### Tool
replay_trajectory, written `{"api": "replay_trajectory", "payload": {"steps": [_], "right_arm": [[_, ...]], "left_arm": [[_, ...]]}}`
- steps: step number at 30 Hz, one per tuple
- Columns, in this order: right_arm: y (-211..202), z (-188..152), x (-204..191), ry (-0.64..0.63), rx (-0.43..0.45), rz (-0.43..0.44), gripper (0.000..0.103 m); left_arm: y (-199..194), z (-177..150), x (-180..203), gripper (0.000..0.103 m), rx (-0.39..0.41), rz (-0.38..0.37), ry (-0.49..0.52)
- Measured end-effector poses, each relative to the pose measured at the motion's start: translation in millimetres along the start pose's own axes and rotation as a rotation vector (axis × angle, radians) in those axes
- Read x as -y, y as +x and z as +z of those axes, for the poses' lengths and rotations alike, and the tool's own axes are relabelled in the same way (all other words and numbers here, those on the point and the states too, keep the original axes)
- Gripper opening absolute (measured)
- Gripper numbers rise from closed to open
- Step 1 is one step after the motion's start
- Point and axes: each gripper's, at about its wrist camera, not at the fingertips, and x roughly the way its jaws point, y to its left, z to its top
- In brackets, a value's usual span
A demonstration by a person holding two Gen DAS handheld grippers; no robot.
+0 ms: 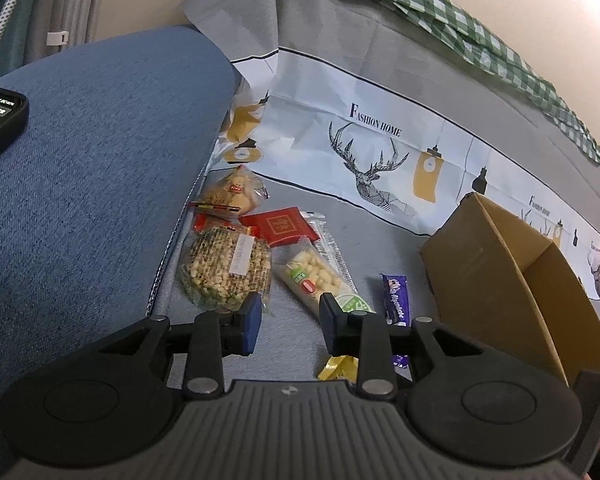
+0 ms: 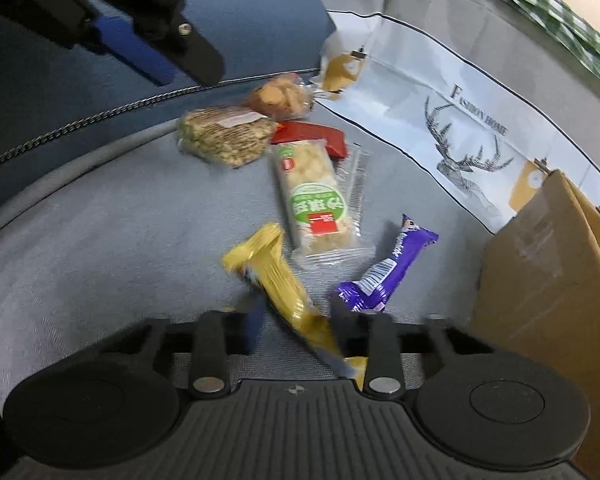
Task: Organize snacks
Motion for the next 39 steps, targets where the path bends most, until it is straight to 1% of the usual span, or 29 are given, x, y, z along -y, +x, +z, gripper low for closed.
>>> {"api": "replay_trajectory", "payload": {"steps": [2, 5, 8, 12, 13, 14, 15, 16, 17, 18, 19, 20, 22, 24, 25, 26, 28, 30, 31, 33, 34, 35, 37, 38, 39], "right_arm": [[-3, 0, 2, 0.02, 0.005, 0.02, 0.018], [-9, 2, 8, 0.078, 0.003, 0.062, 0.015], [-20, 3, 20, 0.2, -0.01, 0.124, 0.014], [-26, -1, 32, 0.309, -0.019, 0.166, 0.015], [-24, -2, 34, 0.324, -0.027, 0.171, 0.018], [-21, -4, 35, 0.338, -0.045, 0.181, 0.027], [-18, -5, 35, 0.348, -0.061, 0.187, 0.034], [-15, -7, 35, 0.355, -0.076, 0.193, 0.044], [-13, -8, 34, 0.356, -0.092, 0.204, 0.048], [-11, -9, 32, 0.35, -0.101, 0.213, 0.048], [-10, -9, 30, 0.341, -0.106, 0.214, 0.048], [-9, -9, 28, 0.329, -0.108, 0.21, 0.048], [-8, -9, 26, 0.31, -0.113, 0.206, 0.048], [-8, -10, 25, 0.295, -0.112, 0.205, 0.047], [-8, -10, 25, 0.288, -0.112, 0.203, 0.044], [-9, -10, 26, 0.284, -0.11, 0.198, 0.036], [-9, -11, 29, 0.288, -0.108, 0.197, 0.026], [-10, -12, 33, 0.306, -0.112, 0.205, 0.026], [-11, -13, 34, 0.311, -0.114, 0.206, 0.026], [-14, -15, 37, 0.322, -0.12, 0.209, 0.026], [-16, -16, 38, 0.33, -0.122, 0.213, 0.025], [-19, -17, 39, 0.336, -0.123, 0.217, 0.025], [-23, -19, 41, 0.342, -0.121, 0.214, 0.025], [-25, -20, 41, 0.346, -0.122, 0.211, 0.025], [-26, -21, 41, 0.355, -0.125, 0.212, 0.025]], "left_arm": [[2, 0, 1, 0.035, -0.007, 0.008, 0.003], [6, 0, 3, 0.035, -0.019, 0.02, 0.011], [11, -1, 6, 0.035, -0.031, 0.043, 0.022], [22, -1, 10, 0.035, -0.051, 0.088, 0.049], [26, -1, 12, 0.038, -0.053, 0.103, 0.062], [30, -1, 14, 0.041, -0.053, 0.122, 0.083], [35, -2, 19, 0.043, -0.05, 0.149, 0.116], [39, -3, 22, 0.049, -0.045, 0.175, 0.148], [44, -5, 27, 0.053, -0.038, 0.203, 0.188], [50, -7, 32, 0.055, -0.03, 0.229, 0.231], [55, -9, 36, 0.06, -0.022, 0.251, 0.271], [60, -11, 39, 0.067, -0.014, 0.272, 0.308], [73, -16, 44, 0.073, -0.008, 0.315, 0.369], [86, -19, 46, 0.073, -0.021, 0.346, 0.403], [91, -20, 46, 0.073, -0.028, 0.364, 0.411], [96, -20, 45, 0.073, -0.034, 0.38, 0.418], [106, -21, 43, 0.073, -0.045, 0.4, 0.422], [114, -23, 41, 0.074, -0.053, 0.427, 0.435], [117, -24, 42, 0.076, -0.047, 0.44, 0.449], [120, -25, 43, 0.076, -0.025, 0.452, 0.475], [122, -25, 44, 0.074, -0.018, 0.456, 0.487], [123, -26, 45, 0.064, -0.013, 0.462, 0.502], [124, -26, 47, 0.058, -0.009, 0.49, 0.529], [123, -27, 47, 0.049, -0.01, 0.496, 0.529], [120, -26, 47, 0.044, -0.002, 0.503, 0.536]]}}
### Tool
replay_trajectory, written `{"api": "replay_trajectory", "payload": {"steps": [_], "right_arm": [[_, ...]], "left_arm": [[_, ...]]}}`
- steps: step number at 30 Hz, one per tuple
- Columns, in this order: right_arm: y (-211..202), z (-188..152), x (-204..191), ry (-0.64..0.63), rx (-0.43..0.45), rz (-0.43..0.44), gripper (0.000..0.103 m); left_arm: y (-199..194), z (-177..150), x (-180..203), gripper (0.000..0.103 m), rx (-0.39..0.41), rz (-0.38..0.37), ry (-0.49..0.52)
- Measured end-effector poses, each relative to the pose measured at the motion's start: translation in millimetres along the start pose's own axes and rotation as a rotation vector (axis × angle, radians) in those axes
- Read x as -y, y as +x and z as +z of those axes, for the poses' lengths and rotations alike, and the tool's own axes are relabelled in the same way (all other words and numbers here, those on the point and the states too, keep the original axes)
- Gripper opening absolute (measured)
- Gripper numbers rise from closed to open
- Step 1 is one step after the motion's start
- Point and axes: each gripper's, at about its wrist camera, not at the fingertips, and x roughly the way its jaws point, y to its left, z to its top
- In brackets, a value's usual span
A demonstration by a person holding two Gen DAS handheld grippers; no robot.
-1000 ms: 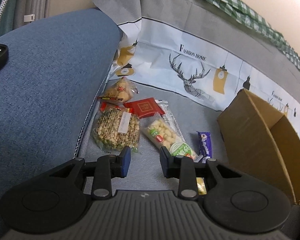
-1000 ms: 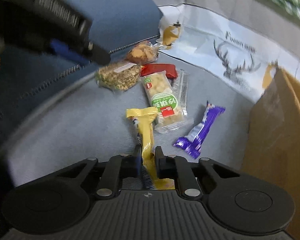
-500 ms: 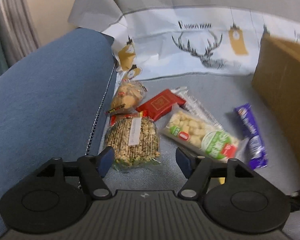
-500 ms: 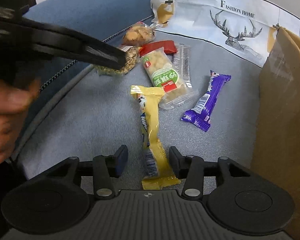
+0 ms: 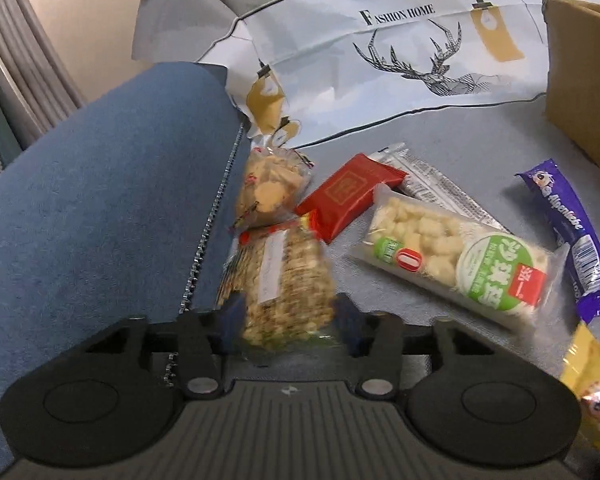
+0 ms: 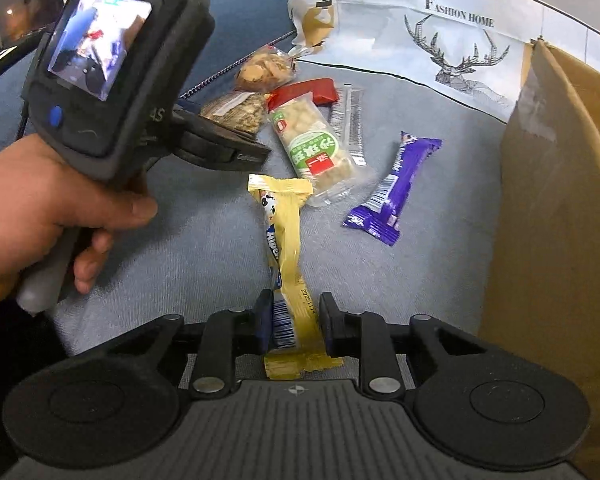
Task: Organize snacks
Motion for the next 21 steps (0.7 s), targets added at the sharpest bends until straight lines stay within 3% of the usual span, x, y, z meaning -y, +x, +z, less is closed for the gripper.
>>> {"api": "replay_trajectory", "payload": {"steps": [3, 7, 11, 15, 18, 21], "right_arm": [[-4, -5, -1, 0.018, -0.006, 0.008, 0.025], [-10, -8, -6, 0.006, 0.007, 0.003, 0.025], [-15, -9, -5, 0.017, 0.028, -0.006, 0.025], [-12, -12, -3, 0.028, 0.021, -0.021, 0.025], [-10, -13, -3, 0.034, 0.017, -0.03, 0.025], [-9, -14, -4, 0.036, 0.018, -0.027, 0.025]], "left_arm": [[-15, 2, -4, 0.032, 0.048, 0.006, -0.008], [-40, 4, -14, 0.028, 0.116, -0.017, -0.06], [-73, 2, -32, 0.027, 0.19, -0.156, -0.166], [-99, -4, -53, 0.027, 0.204, -0.338, -0.288], [-104, -10, -74, 0.027, 0.154, -0.501, -0.403], [-100, -16, -84, 0.027, 0.05, -0.656, -0.461]]}}
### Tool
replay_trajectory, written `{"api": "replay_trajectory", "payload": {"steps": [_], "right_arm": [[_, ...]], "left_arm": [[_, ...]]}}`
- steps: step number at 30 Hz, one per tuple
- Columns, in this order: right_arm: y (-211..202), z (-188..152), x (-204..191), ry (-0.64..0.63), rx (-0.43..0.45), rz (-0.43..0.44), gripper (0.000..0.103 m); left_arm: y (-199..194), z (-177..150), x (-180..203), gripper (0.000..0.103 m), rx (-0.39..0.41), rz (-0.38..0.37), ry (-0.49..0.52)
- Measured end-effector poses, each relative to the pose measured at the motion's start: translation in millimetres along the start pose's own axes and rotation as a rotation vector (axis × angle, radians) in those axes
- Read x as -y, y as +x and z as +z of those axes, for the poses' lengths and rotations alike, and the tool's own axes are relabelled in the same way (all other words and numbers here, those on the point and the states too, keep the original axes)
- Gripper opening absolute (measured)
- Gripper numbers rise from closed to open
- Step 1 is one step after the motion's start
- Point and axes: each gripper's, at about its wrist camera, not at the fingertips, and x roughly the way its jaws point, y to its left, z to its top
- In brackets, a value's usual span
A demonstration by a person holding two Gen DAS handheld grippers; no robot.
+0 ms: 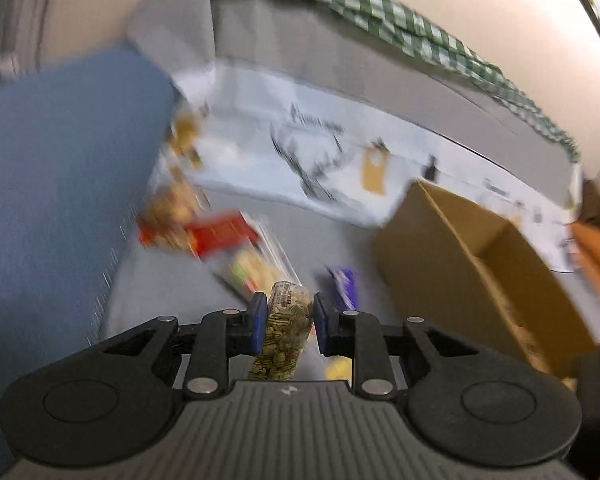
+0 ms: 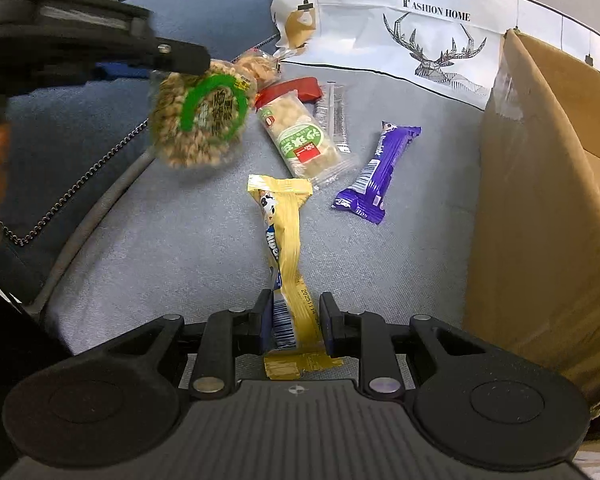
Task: Organize snacks
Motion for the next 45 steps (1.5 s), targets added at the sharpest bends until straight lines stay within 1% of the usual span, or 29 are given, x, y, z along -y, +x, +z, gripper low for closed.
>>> {"api": "replay_trajectory", "payload": {"steps": [2, 3, 5, 7, 9, 11, 14, 15, 17, 21, 22, 24, 25, 26, 31, 33, 35, 39, 40, 41, 44, 45], "right_arm": [[0, -1, -1, -0.005, -0.002, 0.001, 0.025], [1, -1, 0, -0.006, -0.005, 0.003, 0.025], [1, -2, 0, -0.007, -0.011, 0.007, 0.025], [3, -2, 0, -0.008, -0.016, 0.008, 0.025], [4, -1, 0, -0.008, -0.02, 0.007, 0.025], [6, 0, 0, -0.008, -0.025, 0.009, 0.025], [7, 0, 0, -0.013, -0.028, 0.008, 0.025], [8, 0, 0, -0.013, -0.028, 0.009, 0.025], [8, 0, 1, -0.012, -0.028, 0.007, 0.026], [9, 0, 1, -0.009, -0.031, 0.01, 0.026], [9, 0, 1, -0.012, -0.031, 0.01, 0.026], [8, 0, 0, -0.019, -0.03, 0.008, 0.026], [8, 0, 0, -0.022, -0.03, 0.007, 0.026], [8, 0, -1, -0.026, -0.03, 0.006, 0.026], [8, 0, -1, -0.031, -0.031, 0.008, 0.028], [8, 0, -1, -0.032, -0.033, 0.012, 0.031], [8, 0, -2, -0.039, -0.035, 0.009, 0.04], [5, -1, -2, -0.047, -0.036, 0.01, 0.047], [4, -1, -1, -0.048, -0.034, 0.01, 0.048], [3, -1, -1, -0.048, -0.033, 0.008, 0.049], [3, 0, 2, -0.036, -0.034, 0.008, 0.049], [2, 1, 2, -0.032, -0.034, 0.009, 0.049]], "left_arm": [[3, -2, -4, 0.027, -0.089, -0.072, -0.035], [6, -2, -3, 0.027, -0.133, -0.087, -0.04], [14, -4, -2, 0.028, -0.181, -0.055, -0.041], [16, -5, -4, 0.028, -0.188, -0.019, -0.059], [22, -4, -9, 0.028, -0.208, 0.05, -0.087], [25, -5, -9, 0.031, -0.209, 0.113, -0.104], [28, -4, -7, 0.038, -0.203, 0.171, -0.095], [30, -3, -7, 0.04, -0.205, 0.181, -0.092], [26, -4, -12, 0.054, -0.211, 0.201, -0.093], [30, -4, -14, 0.065, -0.214, 0.24, -0.096], [30, -4, -15, 0.07, -0.215, 0.246, -0.098], [31, -4, -15, 0.072, -0.214, 0.253, -0.097], [33, -4, -14, 0.075, -0.215, 0.256, -0.095], [33, -3, -14, 0.081, -0.216, 0.265, -0.093], [36, -3, -13, 0.084, -0.22, 0.274, -0.092], [38, -3, -13, 0.084, -0.23, 0.269, -0.091], [40, -3, -14, 0.086, -0.24, 0.267, -0.095], [43, -4, -16, 0.087, -0.252, 0.273, -0.108], [44, -3, -17, 0.088, -0.256, 0.27, -0.112], [45, -3, -17, 0.094, -0.263, 0.267, -0.115], [49, -4, -16, 0.101, -0.276, 0.252, -0.107], [51, -4, -14, 0.101, -0.284, 0.247, -0.097]]}}
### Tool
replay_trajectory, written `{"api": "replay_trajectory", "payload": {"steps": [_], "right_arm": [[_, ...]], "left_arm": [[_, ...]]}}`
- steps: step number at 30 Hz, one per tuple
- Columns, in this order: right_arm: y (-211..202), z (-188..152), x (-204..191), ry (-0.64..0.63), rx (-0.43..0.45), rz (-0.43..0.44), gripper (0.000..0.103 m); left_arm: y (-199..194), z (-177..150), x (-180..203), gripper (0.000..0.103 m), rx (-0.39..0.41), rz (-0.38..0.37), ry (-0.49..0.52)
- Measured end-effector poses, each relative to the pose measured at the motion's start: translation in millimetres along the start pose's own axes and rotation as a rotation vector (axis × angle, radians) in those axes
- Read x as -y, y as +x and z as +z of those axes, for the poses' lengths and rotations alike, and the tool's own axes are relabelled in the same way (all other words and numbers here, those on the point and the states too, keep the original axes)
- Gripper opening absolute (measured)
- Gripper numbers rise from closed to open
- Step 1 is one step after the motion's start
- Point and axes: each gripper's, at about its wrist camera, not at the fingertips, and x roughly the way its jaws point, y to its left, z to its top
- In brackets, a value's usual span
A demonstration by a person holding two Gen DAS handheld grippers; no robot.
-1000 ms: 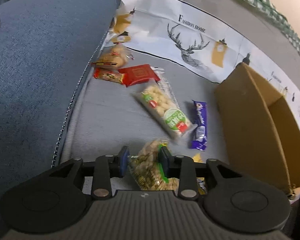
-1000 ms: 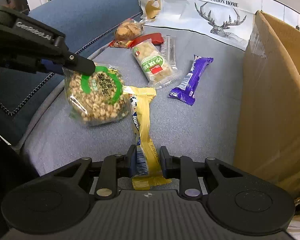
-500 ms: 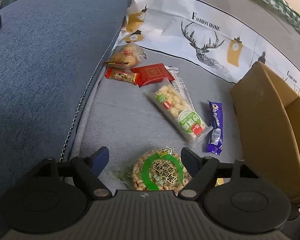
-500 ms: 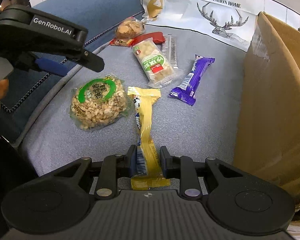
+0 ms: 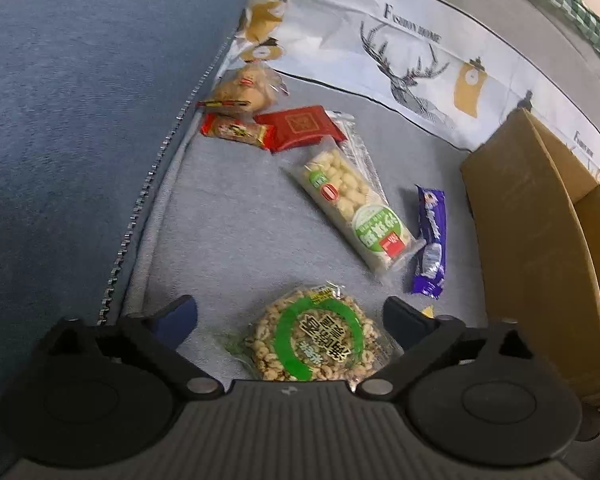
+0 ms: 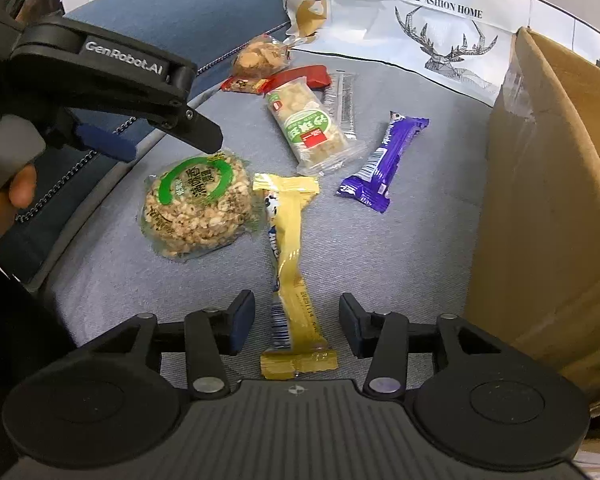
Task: Organize snacks
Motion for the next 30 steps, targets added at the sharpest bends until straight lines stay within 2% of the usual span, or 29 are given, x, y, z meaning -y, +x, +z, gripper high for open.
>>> {"api": "replay_trajectory", "payload": {"steps": [14, 27, 30], "right_arm": [[-1, 2, -2, -0.002, -0.012, -0.011, 0.049], [1, 1, -4, -0.012, -0.024, -0.03, 0.048], [1, 1, -6, -0.022, -0.025, -0.035, 0.04]], "left_arm": [[21, -10, 42, 0.102, -0.086, -0.002, 0.231], [30, -15, 50, 0.102, -0.108, 0.063, 0.289], [32, -15, 52, 0.102, -0.107, 0.076, 0.3]]}}
